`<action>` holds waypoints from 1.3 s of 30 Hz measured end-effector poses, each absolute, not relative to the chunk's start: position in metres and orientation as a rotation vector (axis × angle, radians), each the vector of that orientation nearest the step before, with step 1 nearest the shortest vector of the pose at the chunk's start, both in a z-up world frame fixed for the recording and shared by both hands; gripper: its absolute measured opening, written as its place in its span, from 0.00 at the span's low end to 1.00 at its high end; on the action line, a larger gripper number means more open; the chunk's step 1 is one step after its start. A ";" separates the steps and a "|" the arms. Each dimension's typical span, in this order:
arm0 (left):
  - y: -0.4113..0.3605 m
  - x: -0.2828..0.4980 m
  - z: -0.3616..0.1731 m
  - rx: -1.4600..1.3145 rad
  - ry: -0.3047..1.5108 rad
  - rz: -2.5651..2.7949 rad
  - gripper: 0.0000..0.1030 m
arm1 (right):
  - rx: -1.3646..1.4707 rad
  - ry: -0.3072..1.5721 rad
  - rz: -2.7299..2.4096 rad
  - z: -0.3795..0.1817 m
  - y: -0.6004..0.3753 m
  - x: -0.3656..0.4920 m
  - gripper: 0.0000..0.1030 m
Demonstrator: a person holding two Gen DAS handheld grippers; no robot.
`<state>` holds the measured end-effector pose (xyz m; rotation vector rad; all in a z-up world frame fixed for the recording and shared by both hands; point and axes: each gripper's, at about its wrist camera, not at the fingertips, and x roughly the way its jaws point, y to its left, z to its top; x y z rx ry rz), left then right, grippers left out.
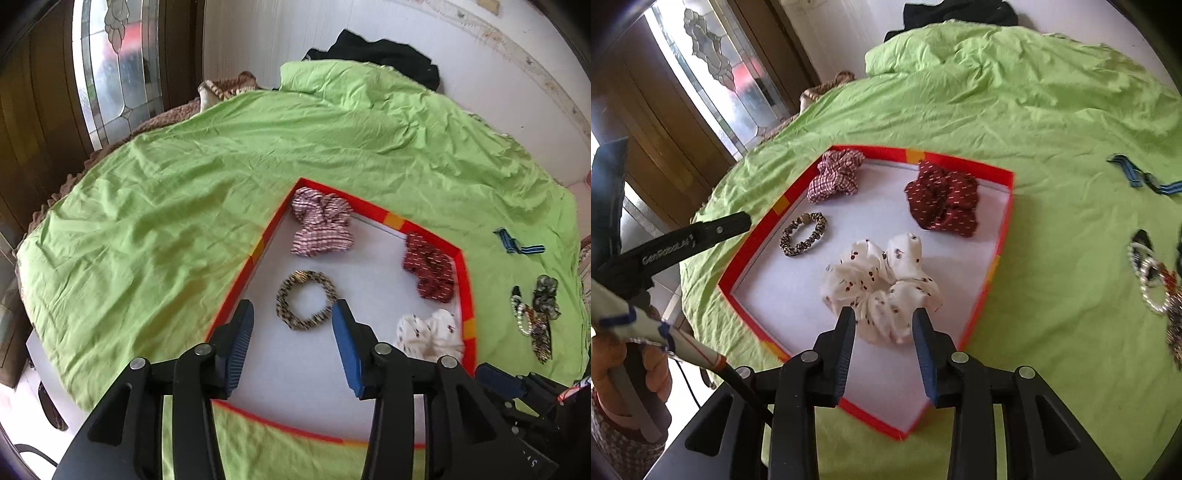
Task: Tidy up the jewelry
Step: 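Move both open tools back over the remaining accessories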
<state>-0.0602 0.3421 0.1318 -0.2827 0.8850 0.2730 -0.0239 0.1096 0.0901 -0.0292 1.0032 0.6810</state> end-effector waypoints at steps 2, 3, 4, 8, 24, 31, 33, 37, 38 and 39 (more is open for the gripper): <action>0.331 -0.068 0.137 -0.276 0.878 0.262 0.44 | -0.028 0.991 0.668 0.094 0.098 -0.032 0.34; 0.322 -0.073 0.142 -0.269 0.870 0.254 0.45 | -0.028 0.984 0.658 0.096 0.089 -0.037 0.34; 0.316 -0.076 0.144 -0.262 0.866 0.246 0.45 | -0.028 0.979 0.648 0.097 0.082 -0.042 0.34; 0.284 -0.092 0.155 -0.240 0.844 0.207 0.47 | -0.016 0.963 0.598 0.099 0.044 -0.060 0.34; 0.158 -0.144 0.146 -0.151 0.886 0.036 0.53 | 0.144 0.970 0.356 0.075 -0.102 -0.115 0.37; 0.129 -0.157 0.128 -0.113 0.942 0.015 0.53 | 0.177 0.966 0.305 0.068 -0.129 -0.126 0.37; 0.122 -0.158 0.126 -0.103 0.949 0.008 0.53 | 0.190 0.962 0.294 0.067 -0.137 -0.128 0.37; 0.114 -0.158 0.125 -0.079 0.952 0.001 0.53 | 0.216 0.957 0.270 0.064 -0.150 -0.127 0.37; 0.112 -0.157 0.125 -0.073 0.952 0.000 0.53 | 0.223 0.957 0.265 0.064 -0.154 -0.127 0.37; 0.110 -0.156 0.124 -0.067 0.954 0.000 0.53 | 0.233 0.956 0.258 0.063 -0.158 -0.126 0.37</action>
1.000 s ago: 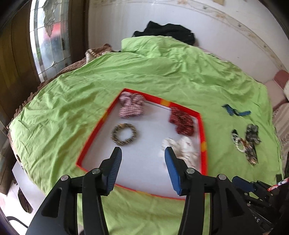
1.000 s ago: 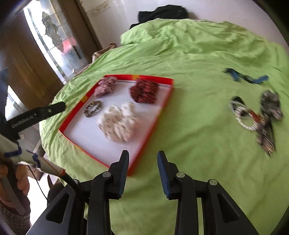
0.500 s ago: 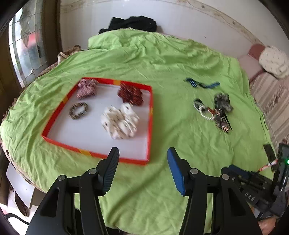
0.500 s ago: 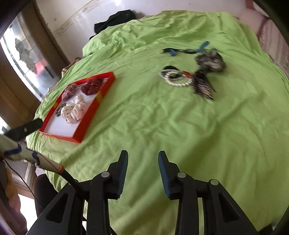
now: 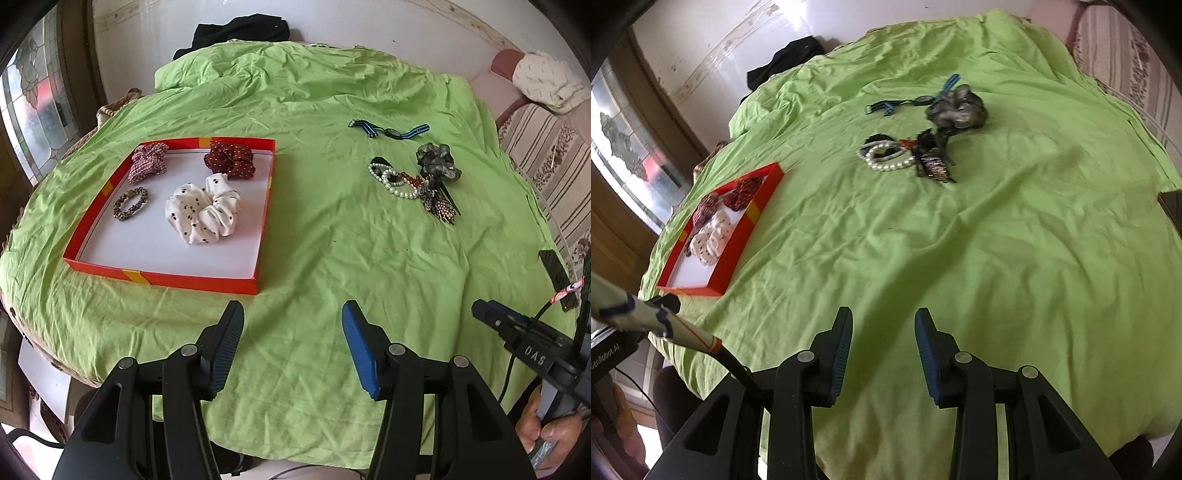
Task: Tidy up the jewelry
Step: 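Move both open tools back over the remaining accessories, then grasp the pearl bracelet with the left tool while the right tool grasps the black claw clip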
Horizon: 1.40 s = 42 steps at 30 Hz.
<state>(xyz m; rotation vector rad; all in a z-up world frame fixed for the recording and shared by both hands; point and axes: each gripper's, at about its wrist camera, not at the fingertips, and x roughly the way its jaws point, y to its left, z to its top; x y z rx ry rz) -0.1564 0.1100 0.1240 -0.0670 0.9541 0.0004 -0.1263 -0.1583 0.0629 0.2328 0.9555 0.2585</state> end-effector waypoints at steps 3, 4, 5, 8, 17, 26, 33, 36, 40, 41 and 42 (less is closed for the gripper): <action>0.105 -0.153 0.120 -0.053 0.967 0.003 0.53 | 0.254 0.953 0.243 0.061 -0.168 -0.123 0.37; 0.104 -0.152 0.118 -0.050 0.973 0.002 0.53 | 0.260 0.953 0.238 0.060 -0.172 -0.122 0.37; 0.102 -0.151 0.116 -0.047 0.977 0.001 0.53 | 0.265 0.953 0.233 0.059 -0.175 -0.121 0.37; 0.097 -0.144 0.112 -0.037 0.988 -0.006 0.53 | 0.284 0.953 0.217 0.056 -0.185 -0.118 0.37; 0.071 -0.092 0.119 -0.035 0.997 -0.087 0.53 | 0.299 0.936 0.176 0.061 -0.213 -0.091 0.37; 0.024 0.017 0.102 -0.073 1.005 -0.227 0.51 | 0.366 0.926 0.196 0.069 -0.233 -0.039 0.37; 0.011 0.095 0.050 -0.221 1.145 -0.260 0.27 | 0.412 0.922 0.253 0.069 -0.230 0.011 0.37; 0.009 0.116 0.038 -0.277 1.158 -0.278 0.26 | 0.404 0.923 0.267 0.067 -0.226 0.028 0.37; -0.003 0.129 0.033 -0.280 1.156 -0.295 0.26 | 0.398 0.928 0.269 0.063 -0.224 0.044 0.37; -0.006 0.131 0.033 -0.273 1.154 -0.295 0.26 | 0.399 0.930 0.268 0.061 -0.224 0.045 0.37; -0.010 0.133 0.032 -0.268 1.152 -0.293 0.26 | 0.402 0.932 0.267 0.060 -0.225 0.047 0.37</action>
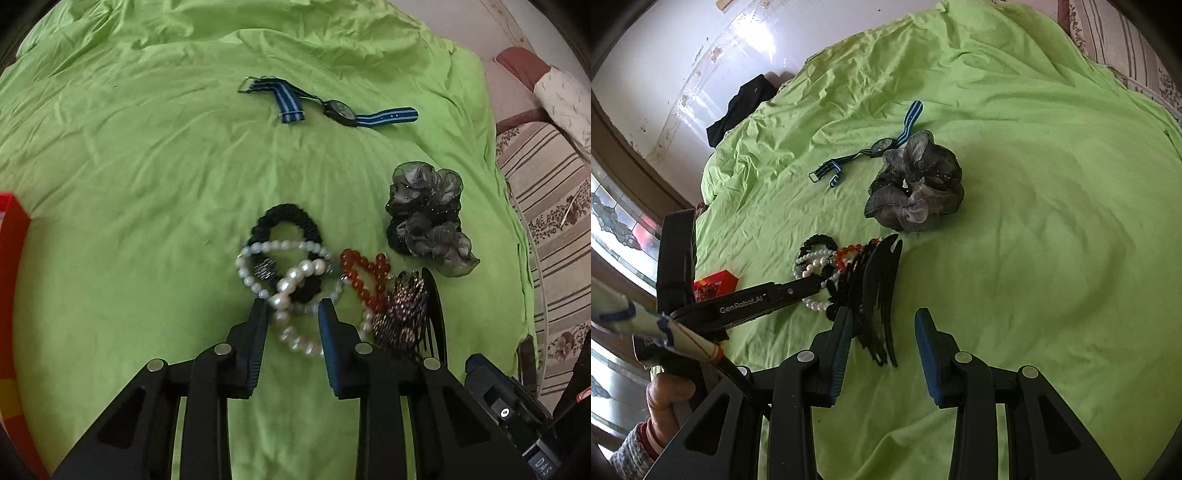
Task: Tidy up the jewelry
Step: 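Grasp the pearl bracelet with the left tool while the right tool grasps the black claw clip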
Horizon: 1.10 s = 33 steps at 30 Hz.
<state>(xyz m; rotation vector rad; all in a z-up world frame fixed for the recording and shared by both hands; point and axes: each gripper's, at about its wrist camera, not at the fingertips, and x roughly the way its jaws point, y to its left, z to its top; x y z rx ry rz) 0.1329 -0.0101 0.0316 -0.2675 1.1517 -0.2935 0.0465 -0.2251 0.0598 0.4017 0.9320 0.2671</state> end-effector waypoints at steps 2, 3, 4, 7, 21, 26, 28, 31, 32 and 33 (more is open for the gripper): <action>-0.012 0.132 0.030 -0.257 1.149 -0.268 0.16 | 0.407 0.937 0.264 0.057 -0.226 0.048 0.37; -0.013 0.132 0.030 -0.244 1.149 -0.256 0.09 | 0.409 0.940 0.263 0.055 -0.226 0.049 0.37; -0.012 0.130 0.031 -0.243 1.155 -0.267 0.09 | 0.410 0.943 0.264 0.055 -0.226 0.049 0.37; 0.003 0.115 0.039 -0.250 1.163 -0.266 0.09 | 0.401 0.940 0.269 0.056 -0.226 0.049 0.37; 0.029 0.093 0.030 -0.272 1.168 -0.265 0.09 | 0.331 0.963 0.254 0.048 -0.207 0.065 0.37; 0.019 0.093 0.028 -0.228 1.144 -0.260 0.09 | 0.305 0.986 0.233 0.039 -0.202 0.079 0.37; 0.016 0.092 0.028 -0.205 1.137 -0.255 0.09 | 0.303 0.993 0.230 0.035 -0.202 0.082 0.31; 0.012 0.090 0.031 -0.168 1.130 -0.256 0.09 | 0.303 1.004 0.234 0.033 -0.200 0.083 0.07; 0.012 0.088 0.033 -0.164 1.125 -0.256 0.09 | 0.302 1.000 0.231 0.034 -0.200 0.081 0.06; 0.011 0.086 0.036 -0.160 1.119 -0.257 0.09 | 0.302 0.994 0.231 0.036 -0.200 0.079 0.05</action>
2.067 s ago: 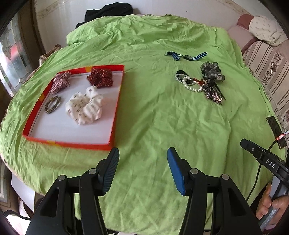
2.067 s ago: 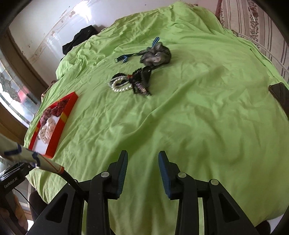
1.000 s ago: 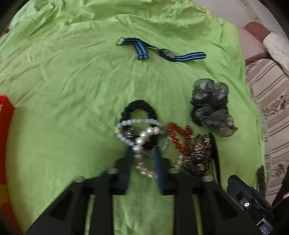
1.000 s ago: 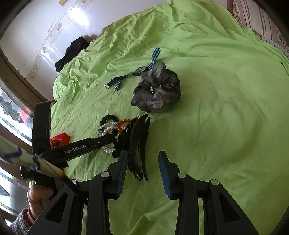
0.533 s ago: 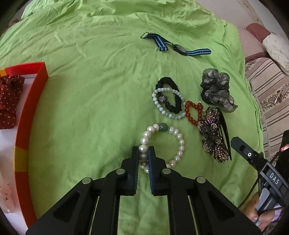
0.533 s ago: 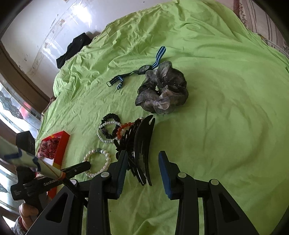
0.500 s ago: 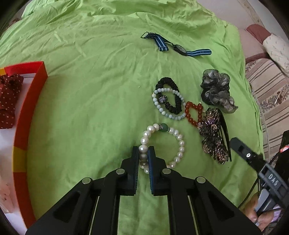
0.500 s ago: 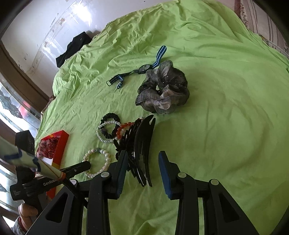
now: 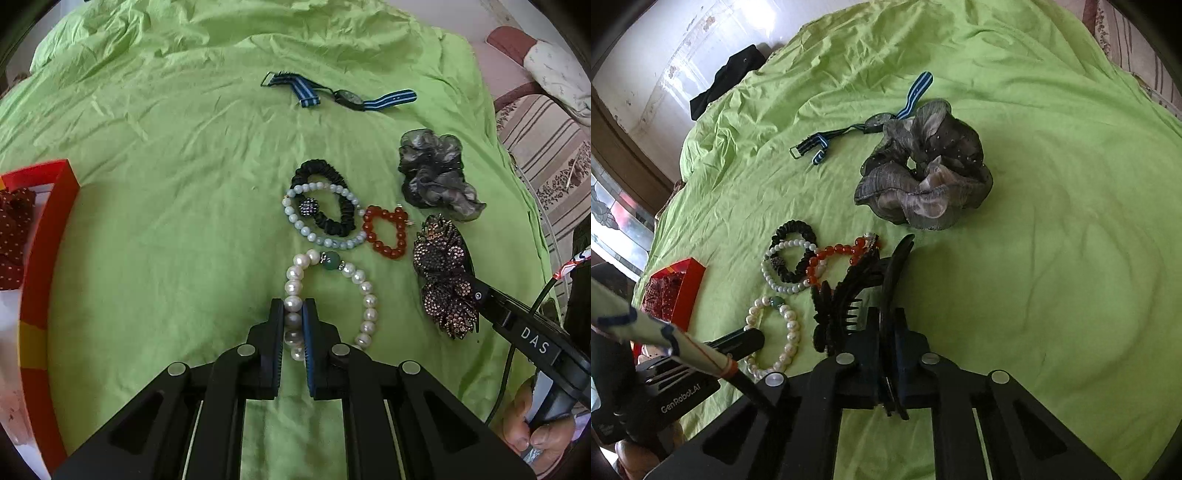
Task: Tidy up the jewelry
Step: 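Grasp the pearl bracelet with the left tool while the right tool grasps the black claw clip, then lower the pearl bracelet into the tray and open the left tool while the right tool brings the claw clip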
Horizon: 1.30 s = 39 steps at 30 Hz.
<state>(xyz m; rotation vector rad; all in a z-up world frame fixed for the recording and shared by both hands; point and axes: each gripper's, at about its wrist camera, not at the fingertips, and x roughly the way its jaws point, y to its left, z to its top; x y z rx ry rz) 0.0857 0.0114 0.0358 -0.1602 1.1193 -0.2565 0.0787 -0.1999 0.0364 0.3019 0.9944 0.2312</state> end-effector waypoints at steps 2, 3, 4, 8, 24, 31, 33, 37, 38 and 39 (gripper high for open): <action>0.012 0.078 0.045 -0.155 1.097 -0.257 0.09 | 0.305 0.982 0.235 0.043 -0.200 0.072 0.05; 0.013 0.073 0.051 -0.153 1.083 -0.259 0.09 | 0.304 0.974 0.236 0.047 -0.200 0.069 0.05; 0.014 0.069 0.057 -0.153 1.072 -0.261 0.09 | 0.302 0.965 0.237 0.052 -0.200 0.065 0.05; 0.022 0.048 0.087 -0.175 1.019 -0.281 0.09 | 0.292 0.934 0.245 0.072 -0.197 0.047 0.05; 0.157 -0.061 0.181 -0.239 0.862 -0.165 0.09 | 0.187 0.860 0.368 0.143 -0.123 -0.026 0.05; 0.236 -0.080 0.177 -0.269 0.873 -0.027 0.09 | 0.101 0.870 0.498 0.148 -0.044 -0.047 0.05; 0.255 -0.082 0.169 -0.283 0.881 -0.003 0.09 | 0.074 0.883 0.534 0.145 -0.021 -0.051 0.05; 0.289 -0.083 0.145 -0.322 0.913 0.046 0.09 | 0.030 0.910 0.593 0.138 0.020 -0.058 0.05; 0.297 -0.083 0.138 -0.329 0.922 0.067 0.09 | 0.020 0.916 0.606 0.136 0.029 -0.059 0.05; 0.302 -0.082 0.133 -0.334 0.928 0.079 0.09 | 0.008 0.922 0.620 0.134 0.039 -0.060 0.05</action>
